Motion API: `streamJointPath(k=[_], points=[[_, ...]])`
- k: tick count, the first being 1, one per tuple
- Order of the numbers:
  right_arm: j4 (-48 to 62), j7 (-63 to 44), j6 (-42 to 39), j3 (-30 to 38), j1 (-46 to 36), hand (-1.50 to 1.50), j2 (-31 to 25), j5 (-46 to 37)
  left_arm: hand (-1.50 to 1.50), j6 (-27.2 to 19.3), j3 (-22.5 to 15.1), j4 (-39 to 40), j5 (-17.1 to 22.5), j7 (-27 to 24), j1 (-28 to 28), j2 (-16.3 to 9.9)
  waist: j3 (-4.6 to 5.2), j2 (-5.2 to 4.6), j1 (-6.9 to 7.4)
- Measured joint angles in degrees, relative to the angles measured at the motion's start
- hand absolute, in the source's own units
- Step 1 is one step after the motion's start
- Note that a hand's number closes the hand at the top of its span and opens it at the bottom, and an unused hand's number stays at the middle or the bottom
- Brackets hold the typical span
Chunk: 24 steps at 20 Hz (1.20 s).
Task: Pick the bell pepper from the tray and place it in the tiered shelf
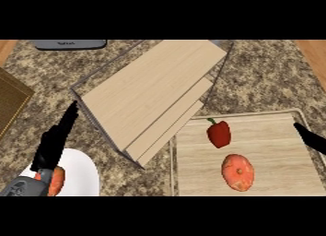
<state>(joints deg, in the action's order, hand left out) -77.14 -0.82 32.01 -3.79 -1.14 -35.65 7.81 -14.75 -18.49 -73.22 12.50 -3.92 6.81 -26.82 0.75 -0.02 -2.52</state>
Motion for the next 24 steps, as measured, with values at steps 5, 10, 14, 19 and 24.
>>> streamJointPath(k=[5, 10, 14, 19, 24], points=[[-8.7, -2.6, 2.2, -1.5, 4.7, -1.50, 3.5, 0.0, 0.00, 2.9, -1.6, -1.2, 1.0, 1.8, -1.8, 2.2, -0.51, 0.16, 1.26], [-21.2, -9.8, 0.7, -7.1, 6.4, -1.50, 0.9, -4.3, 0.00, 4.9, -1.2, -1.7, 1.3, 3.1, -2.0, 2.2, -0.60, 0.20, 1.90], [-29.5, -22.0, -2.5, -11.6, 5.4, -1.50, -3.4, -7.2, 0.00, 5.2, -1.6, -2.7, 0.8, 3.5, -2.6, 2.6, -0.54, 0.20, 2.38], [-31.7, -38.9, -9.0, -17.3, 1.0, -1.50, -11.6, -13.7, 0.00, 5.5, -2.1, -3.4, 0.3, 4.7, -1.7, 2.8, -0.30, -0.04, 3.81], [-30.8, -54.3, -17.7, -22.0, -5.0, -1.50, -18.9, -21.8, 0.00, 6.0, -2.8, -3.4, -0.4, 4.4, -1.1, 3.1, -0.15, -0.29, 5.40]])
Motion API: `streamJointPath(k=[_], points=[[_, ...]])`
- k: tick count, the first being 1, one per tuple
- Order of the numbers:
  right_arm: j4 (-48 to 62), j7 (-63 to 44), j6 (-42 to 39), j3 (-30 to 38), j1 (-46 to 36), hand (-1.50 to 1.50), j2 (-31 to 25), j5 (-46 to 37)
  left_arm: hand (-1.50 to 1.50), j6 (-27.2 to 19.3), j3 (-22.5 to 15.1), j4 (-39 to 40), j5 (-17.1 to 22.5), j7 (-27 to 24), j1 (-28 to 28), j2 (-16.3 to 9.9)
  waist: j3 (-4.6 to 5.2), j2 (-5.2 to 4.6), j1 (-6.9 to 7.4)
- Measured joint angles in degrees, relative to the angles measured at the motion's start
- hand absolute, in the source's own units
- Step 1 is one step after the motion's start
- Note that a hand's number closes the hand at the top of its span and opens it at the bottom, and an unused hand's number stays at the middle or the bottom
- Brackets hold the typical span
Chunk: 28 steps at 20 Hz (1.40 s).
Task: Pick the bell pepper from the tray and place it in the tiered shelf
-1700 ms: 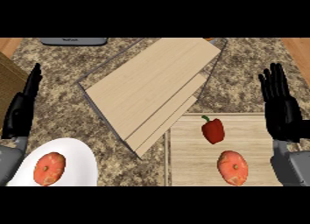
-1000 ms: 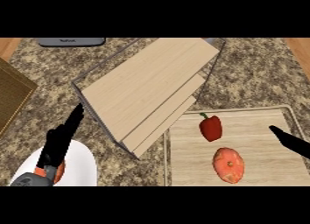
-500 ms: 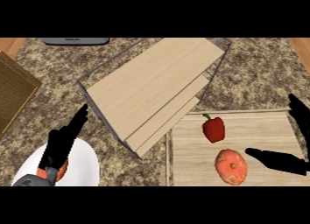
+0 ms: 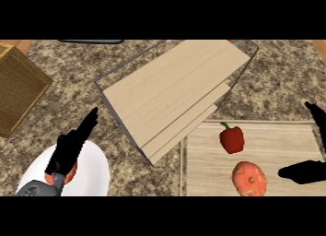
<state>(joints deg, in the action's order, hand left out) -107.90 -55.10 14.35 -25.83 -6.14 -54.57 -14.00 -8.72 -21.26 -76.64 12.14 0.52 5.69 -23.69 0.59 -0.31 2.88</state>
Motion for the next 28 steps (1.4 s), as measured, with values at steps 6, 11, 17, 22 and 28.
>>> streamJointPath(k=[6, 11, 17, 22, 28], points=[[3.0, -10.4, -7.9, -7.8, -11.3, -1.50, 5.7, -6.9, 0.00, 0.8, 0.3, 1.2, -0.1, 0.4, 1.6, 0.7, -0.22, -0.14, 0.49], [9.4, -14.2, -11.6, -11.5, -19.3, -1.50, 15.6, -8.0, 0.00, 0.5, 0.4, 2.2, -0.7, -0.5, 1.2, 1.7, -0.32, -0.09, 0.27], [18.7, -15.9, -14.1, -12.8, -23.0, -1.50, 24.2, -9.4, 0.00, 0.7, 1.4, 1.9, -0.5, -0.7, 0.1, 1.2, -0.38, 0.17, -0.69], [24.5, -16.2, -15.8, -12.4, -25.1, -1.50, 29.8, -12.4, 0.00, 0.9, 2.3, 1.7, -0.3, -0.4, -0.4, 0.9, -0.42, 0.41, -1.75], [28.9, -16.3, -17.4, -11.7, -25.5, -1.50, 33.1, -17.5, 0.00, 0.2, 2.5, 0.1, -0.8, 0.1, -1.7, 1.3, -0.48, 0.58, -2.41]])
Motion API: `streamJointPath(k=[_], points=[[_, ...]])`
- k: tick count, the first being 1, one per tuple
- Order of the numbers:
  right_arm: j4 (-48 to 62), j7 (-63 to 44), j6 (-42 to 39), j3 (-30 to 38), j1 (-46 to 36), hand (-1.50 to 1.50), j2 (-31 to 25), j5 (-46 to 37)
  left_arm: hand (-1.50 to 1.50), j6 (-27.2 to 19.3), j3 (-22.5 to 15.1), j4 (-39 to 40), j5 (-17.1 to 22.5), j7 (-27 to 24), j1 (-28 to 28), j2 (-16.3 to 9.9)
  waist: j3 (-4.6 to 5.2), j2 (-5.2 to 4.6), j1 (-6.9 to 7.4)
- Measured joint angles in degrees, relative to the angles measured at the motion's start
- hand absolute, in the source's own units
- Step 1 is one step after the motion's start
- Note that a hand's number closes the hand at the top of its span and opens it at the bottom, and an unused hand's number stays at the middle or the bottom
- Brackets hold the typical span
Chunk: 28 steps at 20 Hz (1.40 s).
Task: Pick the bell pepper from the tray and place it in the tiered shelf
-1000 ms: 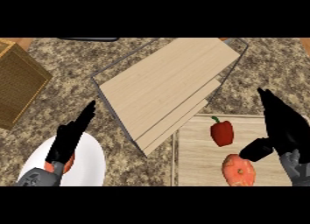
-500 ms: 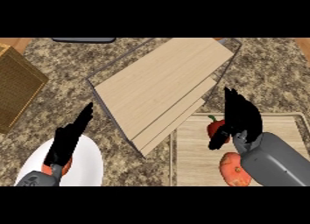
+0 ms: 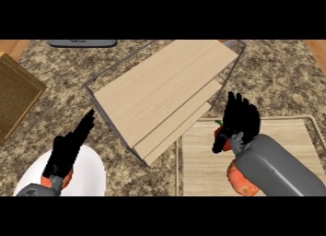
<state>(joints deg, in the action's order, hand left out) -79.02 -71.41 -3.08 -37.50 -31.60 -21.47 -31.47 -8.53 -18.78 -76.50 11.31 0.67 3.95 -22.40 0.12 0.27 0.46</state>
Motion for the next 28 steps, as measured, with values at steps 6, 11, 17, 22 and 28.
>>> streamJointPath(k=[6, 11, 17, 22, 28], points=[[1.6, -0.1, -2.0, 1.8, 0.4, -1.50, 1.9, -3.0, 0.00, 0.1, 0.4, 0.3, -0.7, -1.0, -1.1, 0.3, -0.02, 0.00, -0.43], [3.3, 0.5, -3.4, 2.9, 2.0, -1.50, 3.0, -5.0, 0.00, 1.7, 1.7, 0.5, -0.2, -1.4, -1.3, -0.4, -0.03, -0.06, -0.49], [5.5, 1.4, -4.0, 4.7, 3.0, -1.50, 5.5, -8.0, 0.00, 0.9, 1.3, -0.1, -1.4, 0.4, -0.6, 1.3, -0.03, -0.06, -0.46], [7.5, 3.5, -4.9, 7.0, 3.6, -1.50, 6.9, -9.8, 0.00, 1.9, 2.3, -1.7, -1.4, 1.3, -1.4, 0.6, 0.01, 0.04, -0.27], [9.0, 6.3, -5.6, 9.0, 4.8, 1.50, 8.8, -12.3, 0.00, 2.3, 2.8, -0.7, -2.8, -0.5, -2.4, 1.6, 0.15, 0.24, -0.27]])
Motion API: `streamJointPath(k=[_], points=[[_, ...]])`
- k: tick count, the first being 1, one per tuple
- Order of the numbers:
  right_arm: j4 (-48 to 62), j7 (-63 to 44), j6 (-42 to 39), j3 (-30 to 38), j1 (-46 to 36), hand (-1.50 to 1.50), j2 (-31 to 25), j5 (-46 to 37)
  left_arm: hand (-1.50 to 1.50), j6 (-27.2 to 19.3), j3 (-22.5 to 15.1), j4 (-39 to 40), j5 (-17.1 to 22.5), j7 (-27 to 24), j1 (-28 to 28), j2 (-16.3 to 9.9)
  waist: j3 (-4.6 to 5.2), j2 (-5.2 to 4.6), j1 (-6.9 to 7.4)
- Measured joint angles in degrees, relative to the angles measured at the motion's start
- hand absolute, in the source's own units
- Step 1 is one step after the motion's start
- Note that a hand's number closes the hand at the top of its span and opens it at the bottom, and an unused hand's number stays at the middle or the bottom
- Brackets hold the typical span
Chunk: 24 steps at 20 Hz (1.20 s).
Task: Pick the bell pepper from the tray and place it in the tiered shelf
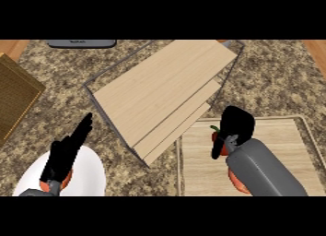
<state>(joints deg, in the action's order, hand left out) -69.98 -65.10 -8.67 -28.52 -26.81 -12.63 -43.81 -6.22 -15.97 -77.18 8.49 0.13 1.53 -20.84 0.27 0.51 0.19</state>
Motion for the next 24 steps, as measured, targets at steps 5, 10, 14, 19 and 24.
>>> streamJointPath(k=[5, 10, 14, 19, 24], points=[[1.5, 2.1, -0.5, 1.7, -0.3, 1.50, 2.3, -3.3, 0.00, 1.2, 0.9, -0.6, -1.1, 0.2, -0.7, 0.5, 0.14, 0.12, 0.00], [2.3, 3.1, 0.0, 2.3, -0.2, 1.50, 3.4, -7.7, 0.00, 2.1, 2.4, 1.9, -1.7, -0.8, 0.5, 1.6, 0.20, 0.23, -0.09], [0.4, 2.4, 0.0, 2.4, 0.1, 1.50, 3.8, -11.9, 0.00, 1.9, 2.4, 0.2, -2.4, 0.2, -0.1, 2.0, 0.05, 0.07, -0.13], [-9.2, 17.0, -2.4, -1.1, 4.5, 1.50, -1.6, -8.8, 0.00, 2.1, 3.2, -0.9, -2.5, 0.8, -0.8, 1.7, -0.19, -0.02, -0.82], [-21.3, 35.7, -4.3, -2.7, 8.9, 1.50, -10.7, -2.0, 0.00, 1.8, 3.6, -0.9, -2.2, 1.1, -1.6, 1.9, -0.32, 0.15, -2.04]])
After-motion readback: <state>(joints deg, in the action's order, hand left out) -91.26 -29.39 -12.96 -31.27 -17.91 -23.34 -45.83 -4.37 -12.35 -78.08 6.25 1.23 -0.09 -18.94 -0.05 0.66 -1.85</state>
